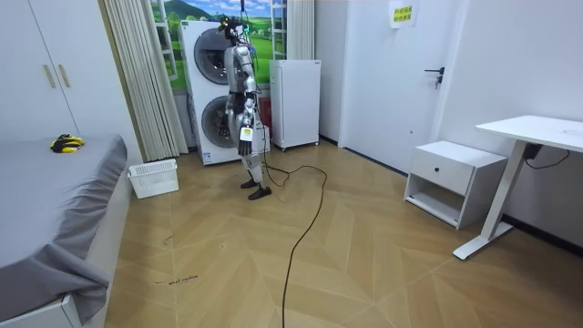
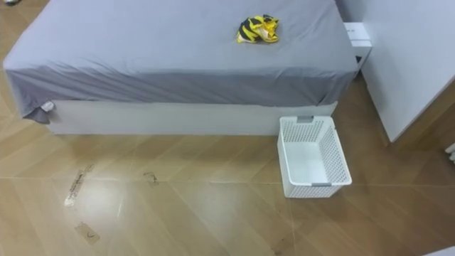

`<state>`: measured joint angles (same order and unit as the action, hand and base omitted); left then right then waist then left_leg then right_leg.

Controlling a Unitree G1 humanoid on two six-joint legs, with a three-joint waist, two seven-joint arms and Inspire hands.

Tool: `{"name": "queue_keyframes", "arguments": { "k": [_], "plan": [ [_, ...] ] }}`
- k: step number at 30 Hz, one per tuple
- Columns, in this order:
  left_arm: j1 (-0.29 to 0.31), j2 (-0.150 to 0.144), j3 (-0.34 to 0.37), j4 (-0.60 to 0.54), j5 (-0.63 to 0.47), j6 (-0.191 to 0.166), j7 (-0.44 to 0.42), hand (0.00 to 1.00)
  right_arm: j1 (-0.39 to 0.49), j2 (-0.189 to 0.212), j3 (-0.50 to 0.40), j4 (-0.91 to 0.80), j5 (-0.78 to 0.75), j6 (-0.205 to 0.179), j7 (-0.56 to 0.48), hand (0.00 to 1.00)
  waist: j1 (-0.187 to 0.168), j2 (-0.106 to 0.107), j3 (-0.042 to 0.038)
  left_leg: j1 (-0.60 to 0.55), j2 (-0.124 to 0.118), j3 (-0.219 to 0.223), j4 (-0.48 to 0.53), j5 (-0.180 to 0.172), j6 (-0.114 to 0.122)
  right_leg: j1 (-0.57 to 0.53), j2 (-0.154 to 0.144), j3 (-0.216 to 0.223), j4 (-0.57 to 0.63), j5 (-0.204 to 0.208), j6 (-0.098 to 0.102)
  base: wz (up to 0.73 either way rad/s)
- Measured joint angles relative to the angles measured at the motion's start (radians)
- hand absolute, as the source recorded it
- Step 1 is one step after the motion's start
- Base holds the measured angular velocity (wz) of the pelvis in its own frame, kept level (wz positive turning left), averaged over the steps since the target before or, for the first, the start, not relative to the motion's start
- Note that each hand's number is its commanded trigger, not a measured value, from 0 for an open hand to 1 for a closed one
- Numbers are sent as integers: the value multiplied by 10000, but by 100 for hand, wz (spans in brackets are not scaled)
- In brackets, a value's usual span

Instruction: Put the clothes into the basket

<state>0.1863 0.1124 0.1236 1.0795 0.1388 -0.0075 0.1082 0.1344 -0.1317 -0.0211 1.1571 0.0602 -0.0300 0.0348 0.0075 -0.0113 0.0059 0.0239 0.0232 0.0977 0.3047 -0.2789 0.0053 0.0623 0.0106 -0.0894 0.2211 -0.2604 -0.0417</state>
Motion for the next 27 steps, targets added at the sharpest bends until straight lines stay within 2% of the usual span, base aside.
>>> {"name": "queue_keyframes", "arguments": {
  "k": [1,2,3,4,5,6,7,8,9,10,11,12,13,14,15,16,17,18,19,20,21,22,23,24,25,26,27],
  "plan": [
    [-7,22,43,-14,-16,-9,2,0,-4,7,2,7,22,-3,30,0,9,-21,-3,-149,7,64,346,-62,-27,-58,-3,-2,168,-90,-32,3],
    [-7,81,132,-33,-221,-30,33,0,-1,29,3,7,61,-4,56,0,26,-74,5,-507,83,352,1263,-110,-76,-95,-12,28,382,-249,-90,0],
    [44,120,224,-155,-413,-31,109,0,35,20,3,-19,81,-45,84,0,31,-30,-25,-1051,273,586,2390,-107,-74,-70,-23,86,422,-354,-212,3],
    [76,126,209,-241,-490,-33,120,0,36,1,1,-18,99,-68,82,0,14,-8,-1,-1374,396,610,3079,-82,-68,-49,23,91,426,-390,-259,10],
    [85,120,190,-243,-658,-46,123,0,56,-38,22,15,190,-73,78,0,33,28,76,-2109,578,565,4335,109,-16,123,110,219,499,-485,-339,13],
    [166,128,49,-193,-822,-66,121,0,89,-64,112,49,338,-38,31,0,-13,-5,60,-2552,414,475,4497,9,139,253,51,309,585,-639,-371,15],
    [211,145,-105,-204,-959,-67,125,0,89,-76,170,49,424,-22,5,0,-45,-64,26,-2834,308,433,4281,-10,173,281,-6,314,637,-730,-366,4],
    [270,129,-304,-207,-1088,-72,125,0,63,-124,252,50,526,-12,6,0,-5,-101,39,-3353,23,354,3459,59,136,298,-173,357,757,-908,-314,-10],
    [318,87,-356,-207,-1083,-73,133,0,20,-183,378,62,470,0,-5,0,59,-111,54,-3869,-104,335,2180,380,-127,379,-271,438,740,-1051,-266,-22],
    [354,88,-360,-211,-1076,-77,140,0,6,-191,410,60,428,2,-3,0,113,-113,53,-4040,-95,335,1485,592,-207,429,-288,498,741,-1133,-249,-43],
    [423,101,-357,-211,-1068,-81,152,0,2,-180,428,59,397,19,-5,0,294,-108,54,-4353,35,365,466,1299,-221,572,-364,590,727,-1320,-218,-53],
    [542,101,-337,-209,-1054,-82,150,0,0,-184,462,49,311,88,-2,0,305,-138,76,-4458,51,369,-101,1917,-175,859,-505,748,642,-1540,-112,-51],
    [582,88,-296,-205,-1053,-82,148,0,8,-186,459,52,243,101,-7,0,273,-177,80,-4483,18,388,-182,2255,-113,1030,-599,796,572,-1631,-1,-37],
    [588,62,-279,-208,-1048,-98,140,0,13,-193,434,58,66,101,-27,0,289,-301,62,-4544,-88,585,32,2903,83,1273,-872,948,458,-1838,172,-27],
    [576,36,-276,-207,-1059,-255,93,0,-3,-198,367,56,30,97,-66,0,281,-429,-25,-4700,-325,785,509,3213,408,1436,-1191,1080,301,-1978,368,-27],
    [530,44,-273,-179,-1068,-423,51,0,-29,-191,351,47,6,88,-91,0,281,-596,-80,-4906,-522,1081,1328,2492,610,1512,-1507,1029,357,-2075,543,-16],
    [446,24,-282,-179,-1076,-473,30,0,-71,-217,333,42,-7,80,-101,0,254,-566,-6,-4983,-540,1129,1756,2201,697,1492,-1576,927,582,-2022,650,-13],
    [347,14,-271,-190,-1096,-565,-23,0,-57,-214,276,39,38,56,-138,0,263,-495,17,-4926,-539,1213,2389,1575,762,1375,-1752,568,1391,-1793,1036,-15],
    [335,38,-272,-189,-1086,-652,-18,0,-87,-192,276,15,59,57,-159,0,299,-491,15,-4766,-554,1302,2524,1321,801,1227,-1856,527,2015,-1636,1164,-24],
    [317,100,-273,-202,-1101,-762,-13,0,-64,-156,271,-32,73,55,-211,0,311,-488,13,-4260,-569,1592,2556,856,885,803,-2050,528,3519,-965,1250,-20],
    [259,183,-283,-213,-1139,-813,11,0,-50,-148,267,-84,108,55,-305,0,306,-484,-21,-3579,-651,1782,2278,488,954,409,-2237,466,4952,228,1248,-14],
    [200,213,-286,-213,-1139,-832,57,0,-58,-153,246,-143,112,55,-347,0,305,-486,-22,-3195,-724,1760,2069,366,970,197,-2304,440,5609,987,1195,-10],
    [34,221,-295,-186,-1134,-865,207,0,-80,-172,188,-272,127,-3,-390,0,306,-380,-34,-2530,-735,1664,1650,152,973,-404,-2316,278,6677,1580,988,-23],
    [-100,216,-289,-198,-1120,-885,387,0,-245,-165,215,-455,222,-30,-404,0,451,-235,46,-1852,-692,1406,1231,32,919,-1187,-2098,-66,7453,870,724,-28],
    [-191,205,-293,-200,-1093,-915,427,0,-298,-141,240,-625,245,-33,-406,0,520,-182,56,-1524,-661,1279,998,8,891,-1613,-1893,-223,7655,476,545,-28],
    [-315,172,-346,-257,-1080,-1010,546,0,-326,-83,405,-989,350,-37,-443,0,516,-41,71,-995,-647,713,586,-40,848,-2421,-1472,-611,7549,-156,315,-8],
    [-364,139,-497,-323,-1076,-1087,653,0,-328,40,484,-1481,295,-20,-468,0,472,-17,61,-553,-598,238,288,-128,809,-3187,-986,-984,6803,-497,234,8]
  ]
}}
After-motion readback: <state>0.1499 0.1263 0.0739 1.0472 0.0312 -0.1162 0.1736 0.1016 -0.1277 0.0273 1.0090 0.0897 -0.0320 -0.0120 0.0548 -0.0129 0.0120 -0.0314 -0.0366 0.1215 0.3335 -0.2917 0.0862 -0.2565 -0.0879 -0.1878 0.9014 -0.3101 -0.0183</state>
